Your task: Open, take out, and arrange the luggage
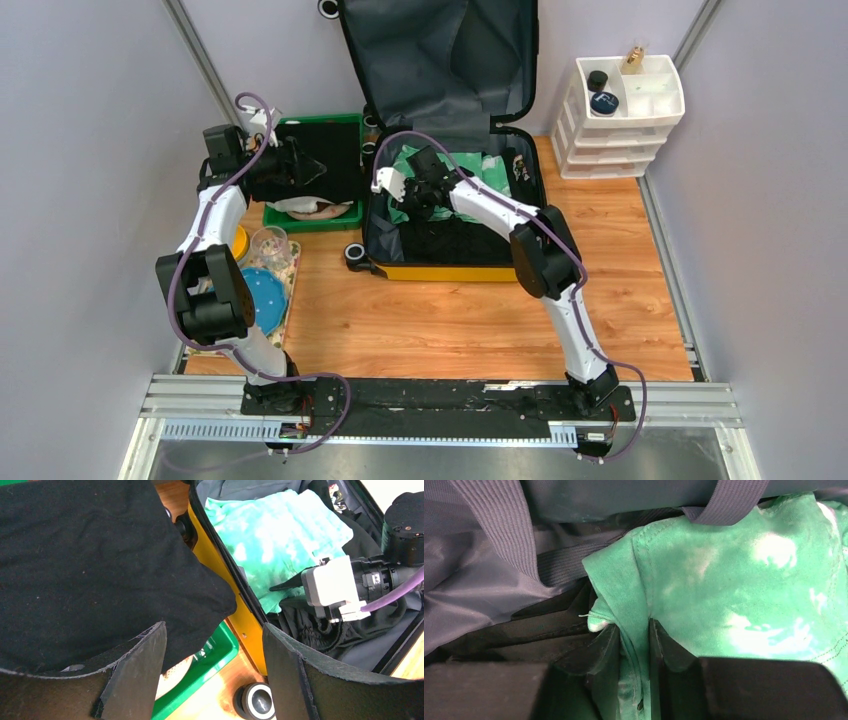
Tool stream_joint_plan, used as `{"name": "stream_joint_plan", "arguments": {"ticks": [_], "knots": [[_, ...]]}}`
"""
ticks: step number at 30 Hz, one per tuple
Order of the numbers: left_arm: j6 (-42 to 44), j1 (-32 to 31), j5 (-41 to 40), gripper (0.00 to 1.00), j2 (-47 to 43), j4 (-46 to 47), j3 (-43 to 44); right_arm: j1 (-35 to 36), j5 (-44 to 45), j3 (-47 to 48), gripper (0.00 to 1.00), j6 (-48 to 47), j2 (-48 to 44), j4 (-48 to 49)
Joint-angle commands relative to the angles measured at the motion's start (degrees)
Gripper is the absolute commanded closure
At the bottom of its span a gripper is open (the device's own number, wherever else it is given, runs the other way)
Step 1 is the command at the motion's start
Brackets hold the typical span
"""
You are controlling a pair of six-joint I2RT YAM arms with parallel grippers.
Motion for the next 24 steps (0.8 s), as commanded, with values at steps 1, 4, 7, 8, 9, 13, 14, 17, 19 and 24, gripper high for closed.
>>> {"name": "stream_joint_plan", "arguments": {"ticks": [1, 4, 7, 8, 9, 13, 14, 17, 19, 24], "knots": [[-0.98, 0.12, 2.63, 0.23, -1.60, 3.43, 0.06, -2.73, 0.58, 1.61, 0.77, 2.13, -2.16, -0.29], [-1.51, -0.05, 3.08, 0.23, -1.07, 4.05, 0.32, -3.44, -1.17, 1.87, 0.70, 3.28, -4.10, -0.38], [-1.69, -0.23, 3.07, 0.23, -0.89, 4.40, 0.50, -4.23, -3.02, 2.40, 0.56, 4.86, -4.54, -0.29], [-1.95, -0.31, 2.90, 0.23, -0.81, 4.83, 0.50, -4.32, -2.94, 2.75, 0.50, 4.86, -4.37, -0.55], [-2.21, -0.31, 2.99, 0.23, -0.63, 5.01, 0.50, -4.32, -2.85, 3.62, 0.44, 4.77, -3.49, -0.64], [-3.00, -0.40, 2.81, 0.23, -0.54, 5.54, 0.76, -4.32, -2.94, 6.88, 0.44, 6.61, -0.85, -1.35], [-3.00, -0.40, 2.81, 0.23, -0.54, 5.63, 0.76, -4.32, -3.20, 7.23, 0.44, 7.05, -0.33, -1.17], [-2.65, -0.40, 2.64, 0.23, -0.72, 5.37, 0.67, -4.32, -3.55, 9.25, 0.44, 8.46, 1.17, -1.17], [-2.30, -0.40, 2.64, 0.23, -0.80, 5.02, 0.59, -4.23, -3.55, 9.78, 0.53, 8.82, 1.87, -1.00], [0.33, -1.28, 4.91, 0.23, -0.98, 5.36, 0.50, -5.02, -2.15, 9.17, 1.00, 9.60, 0.92, 0.23]]}}
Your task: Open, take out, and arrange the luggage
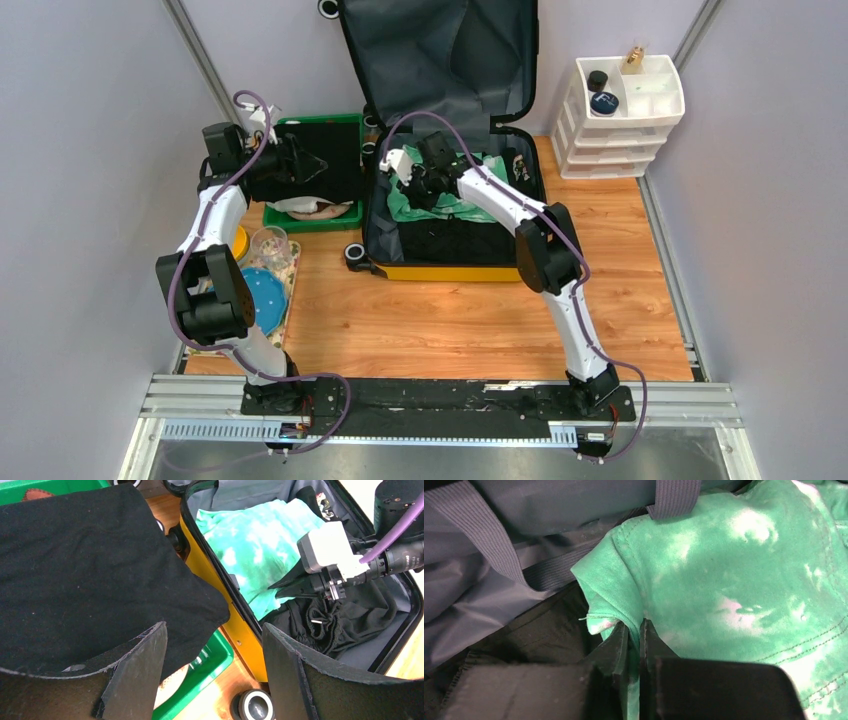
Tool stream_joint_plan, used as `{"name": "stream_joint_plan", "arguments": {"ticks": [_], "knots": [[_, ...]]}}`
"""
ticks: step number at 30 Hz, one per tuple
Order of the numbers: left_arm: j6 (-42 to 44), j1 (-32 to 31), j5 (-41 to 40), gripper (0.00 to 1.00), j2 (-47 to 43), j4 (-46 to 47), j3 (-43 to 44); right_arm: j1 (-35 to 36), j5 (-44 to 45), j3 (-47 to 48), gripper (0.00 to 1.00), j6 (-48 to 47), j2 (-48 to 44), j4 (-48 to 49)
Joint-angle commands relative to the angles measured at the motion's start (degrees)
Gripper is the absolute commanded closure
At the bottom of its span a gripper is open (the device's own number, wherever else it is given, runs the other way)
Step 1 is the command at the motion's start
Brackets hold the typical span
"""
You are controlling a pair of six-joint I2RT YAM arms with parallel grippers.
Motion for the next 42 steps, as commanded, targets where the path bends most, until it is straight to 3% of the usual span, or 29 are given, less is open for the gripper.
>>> {"name": "stream_joint_plan", "arguments": {"ticks": [1, 7, 10, 14, 21, 29, 37, 41, 42], "knots": [[3.11, -1.32, 3.46, 0.22, -1.15, 1.89, 0.32, -2.11, 2.93, 2.13, 1.00, 2.11, -1.14, 5.52], [21.20, -7.65, 4.25, 0.19, -1.60, 1.45, -1.17, -6.51, -6.65, -2.08, 1.00, 11.86, -8.87, 11.05], [27.01, -10.90, 4.42, 0.19, -0.72, 5.65, -3.09, -8.70, -10.60, -5.16, 1.00, 15.29, -11.69, 16.05], [30.88, -14.06, 6.80, 0.17, 0.68, 22.31, -8.28, -10.64, -14.21, -7.01, 1.00, 18.28, -12.75, 18.53], [45.99, -19.51, 7.86, 0.14, 7.01, 24.65, -6.36, -12.57, -17.55, -7.01, 1.00, 21.27, -13.37, 20.03], [44.60, -24.44, 2.50, 0.14, 14.13, 37.11, -4.34, -12.49, -23.79, -10.52, 1.00, 20.49, -16.35, 22.49], [43.90, -27.87, 0.82, 0.15, 19.31, 39.42, 0.58, -12.57, -26.95, -11.05, 1.00, 19.08, -17.67, 21.09], [41.35, -28.57, 3.71, 0.29, 20.81, 39.68, 3.13, -12.05, -28.71, -11.05, 1.00, 18.46, -18.37, 20.21], [40.65, -28.66, 4.42, 0.43, 21.08, 39.68, 4.00, -11.96, -28.89, -11.05, 1.00, 18.55, -18.55, 20.20]]}}
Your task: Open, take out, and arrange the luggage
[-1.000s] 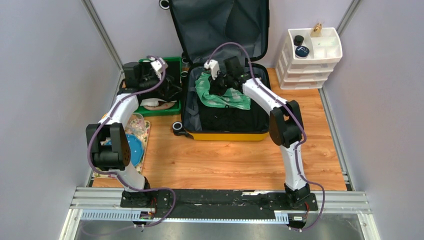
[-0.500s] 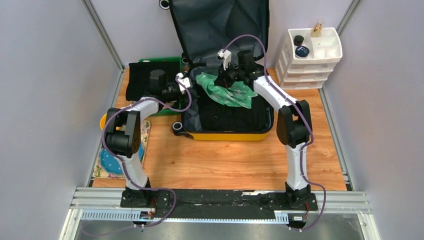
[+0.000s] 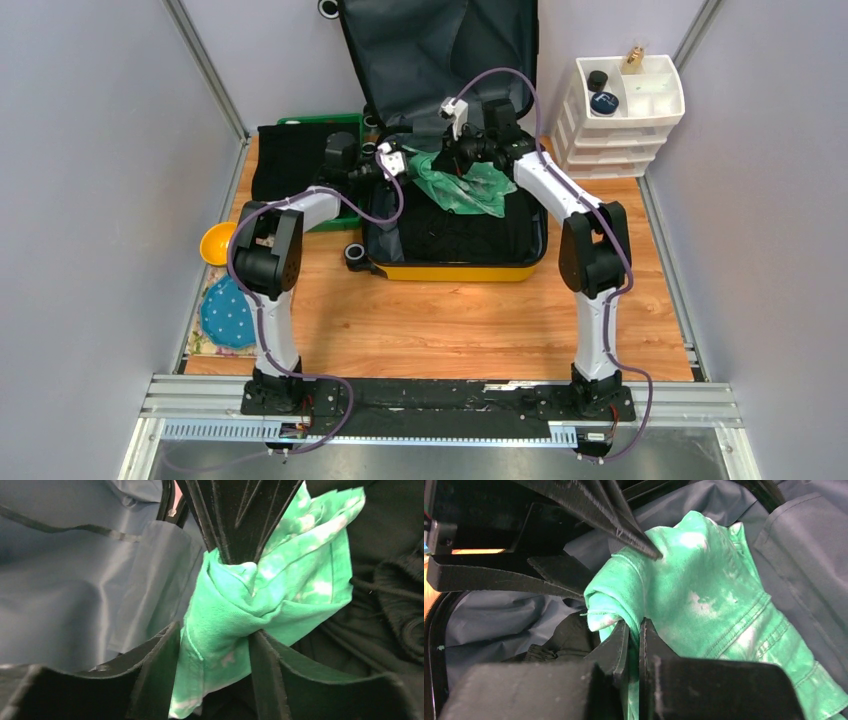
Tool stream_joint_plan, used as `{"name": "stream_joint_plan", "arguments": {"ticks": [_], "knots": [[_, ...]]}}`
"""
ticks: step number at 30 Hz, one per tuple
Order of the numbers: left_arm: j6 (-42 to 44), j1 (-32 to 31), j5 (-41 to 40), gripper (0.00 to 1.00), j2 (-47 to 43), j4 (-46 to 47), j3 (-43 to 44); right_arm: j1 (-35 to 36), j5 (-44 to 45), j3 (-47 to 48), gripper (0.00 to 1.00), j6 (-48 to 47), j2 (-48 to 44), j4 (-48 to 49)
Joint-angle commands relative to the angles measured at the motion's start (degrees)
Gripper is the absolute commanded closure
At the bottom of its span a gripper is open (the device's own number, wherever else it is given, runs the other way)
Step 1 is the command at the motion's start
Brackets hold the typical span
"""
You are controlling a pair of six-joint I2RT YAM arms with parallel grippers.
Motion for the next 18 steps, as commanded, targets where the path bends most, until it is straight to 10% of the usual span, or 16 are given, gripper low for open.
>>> {"name": "stream_joint_plan", "arguments": {"ticks": [1, 6, 11, 18], "knots": [[-2.56, -0.97, 4.20, 0.49, 1.34, 3.79, 4.36, 0.19, -5.18, 0.82, 1.00, -0.51, -6.20, 1.34], [-9.16, -0.97, 6.93, 1.00, 1.08, 4.06, 6.21, -0.33, -3.86, 0.29, 0.98, -1.83, -8.04, -0.06], [-11.27, -0.97, 6.41, 1.00, -0.41, 1.78, 6.38, -2.44, -0.70, -1.73, 0.21, -3.92, -11.29, -0.77], [-14.87, -0.97, 5.35, 1.00, -0.59, 0.72, 8.84, -1.22, 0.88, -13.33, 0.05, -12.09, -16.93, 5.29]]}}
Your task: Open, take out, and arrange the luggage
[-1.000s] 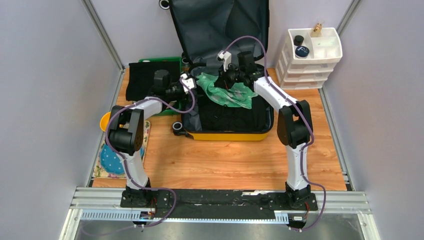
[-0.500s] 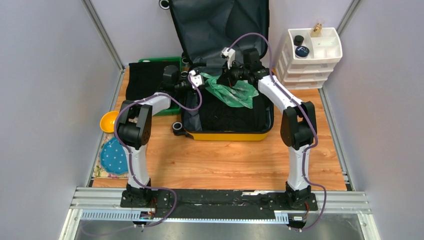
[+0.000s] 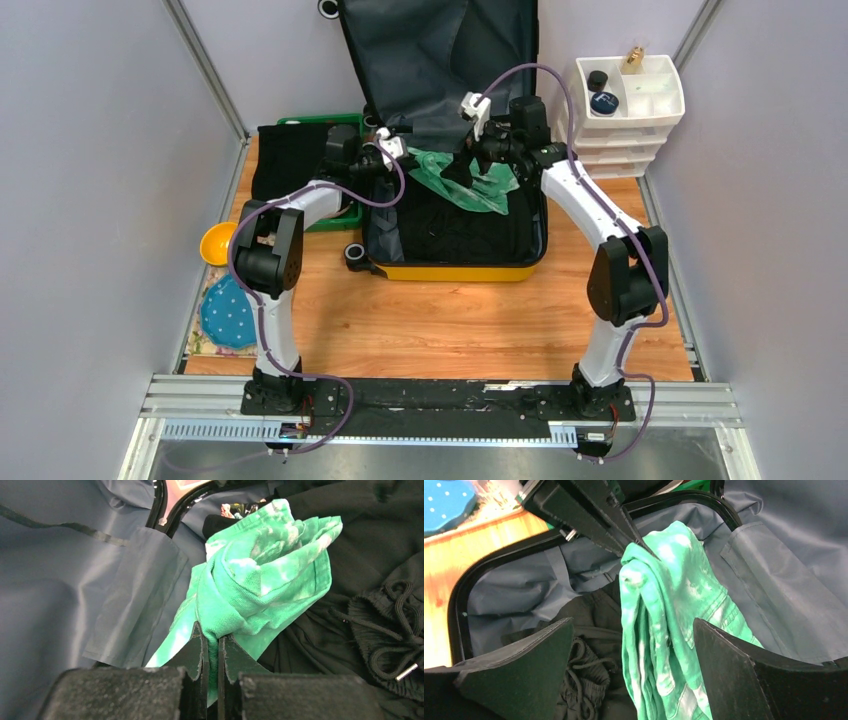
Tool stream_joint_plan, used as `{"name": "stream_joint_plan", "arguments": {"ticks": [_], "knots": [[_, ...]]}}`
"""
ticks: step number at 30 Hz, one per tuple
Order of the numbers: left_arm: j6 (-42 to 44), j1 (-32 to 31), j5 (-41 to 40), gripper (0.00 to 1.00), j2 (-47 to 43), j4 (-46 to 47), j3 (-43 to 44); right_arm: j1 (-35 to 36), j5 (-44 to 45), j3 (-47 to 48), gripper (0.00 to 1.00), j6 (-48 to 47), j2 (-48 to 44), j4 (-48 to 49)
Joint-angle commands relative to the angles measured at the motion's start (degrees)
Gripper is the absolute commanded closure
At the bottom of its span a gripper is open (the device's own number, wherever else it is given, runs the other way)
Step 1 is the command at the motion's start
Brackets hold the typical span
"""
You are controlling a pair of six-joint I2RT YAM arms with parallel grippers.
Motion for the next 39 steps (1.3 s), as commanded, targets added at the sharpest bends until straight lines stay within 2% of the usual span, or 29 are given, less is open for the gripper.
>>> {"name": "stream_joint_plan", "arguments": {"ticks": [1, 5, 11, 13, 16, 17, 19, 20, 22, 23, 24, 25, 26, 29, 31, 34, 39], "knots": [[-4.89, -0.44, 1.83, 1.00, -1.95, 2.64, 4.76, 1.54, 2.17, -5.30, 0.05, -7.54, -2.55, 5.95], [-6.74, -0.44, 2.97, 1.00, -2.47, 3.78, 5.20, 4.08, 8.57, -8.05, 0.04, -11.50, -0.36, 12.01], [-8.93, -0.53, 3.94, 1.00, -4.40, 4.22, 5.02, 5.76, 14.82, -6.81, 0.03, -17.38, 3.70, 12.28], [-9.55, -0.44, 3.68, 1.00, -5.19, 3.44, 5.02, 6.11, 16.94, -8.04, 0.06, -19.23, 4.05, 14.21], [-9.90, -0.44, 3.33, 1.00, -6.16, 1.51, 5.38, 6.55, 21.07, -9.10, 0.21, -20.47, 4.40, 16.06], [-10.08, -0.44, 3.85, 1.00, -6.34, 1.41, 5.38, 6.55, 23.34, -9.36, 0.40, -20.12, 4.31, 16.67], [-10.25, -0.36, 4.90, 1.00, -6.87, 0.97, 5.20, 6.47, 25.12, -9.54, 0.54, -20.20, 4.31, 17.65], [-10.52, -0.53, 5.34, 1.00, -6.95, 0.80, 5.29, 6.20, 25.04, -9.54, 0.64, -20.29, 4.14, 17.65], [-10.78, -0.44, 5.26, 1.00, -7.30, -0.43, 5.64, 5.94, 23.55, -9.71, 0.77, -19.94, 2.83, 17.65], [-10.61, -0.36, 4.83, 0.98, -7.48, -1.04, 5.73, 5.50, 21.28, -9.80, 0.95, -19.85, 2.30, 17.65], [-9.74, -0.36, 4.65, 0.88, -7.92, -1.92, 5.81, 5.32, 20.30, -9.89, 1.00, -19.16, 1.68, 17.73], [-9.47, -0.01, 4.47, 0.73, -8.18, -3.23, 5.82, 5.06, 19.16, -9.89, 1.00, -18.89, 1.07, 17.56], [-9.12, 0.26, 4.64, 0.49, -8.45, -4.12, 5.90, 4.71, 16.54, -9.98, 1.00, -18.54, -0.24, 17.12], [-5.43, 1.39, 4.82, 0.25, -9.15, -11.05, 7.48, 3.74, 11.88, -9.98, 1.00, -15.64, -2.97, 17.21], [0.18, 1.93, 6.05, 0.23, -9.24, -18.40, 9.24, 3.48, 10.45, -10.42, 1.00, -14.50, -4.21, 17.56], [6.43, 2.10, 5.61, 0.22, -9.77, -23.80, 9.16, 3.21, 7.73, -11.03, 1.00, -13.79, -5.88, 17.73], [8.46, 2.10, 5.26, 0.21, -8.81, -25.22, 9.33, 2.86, 5.35, -11.47, 1.00, -11.42, -7.81, 20.37]]}}
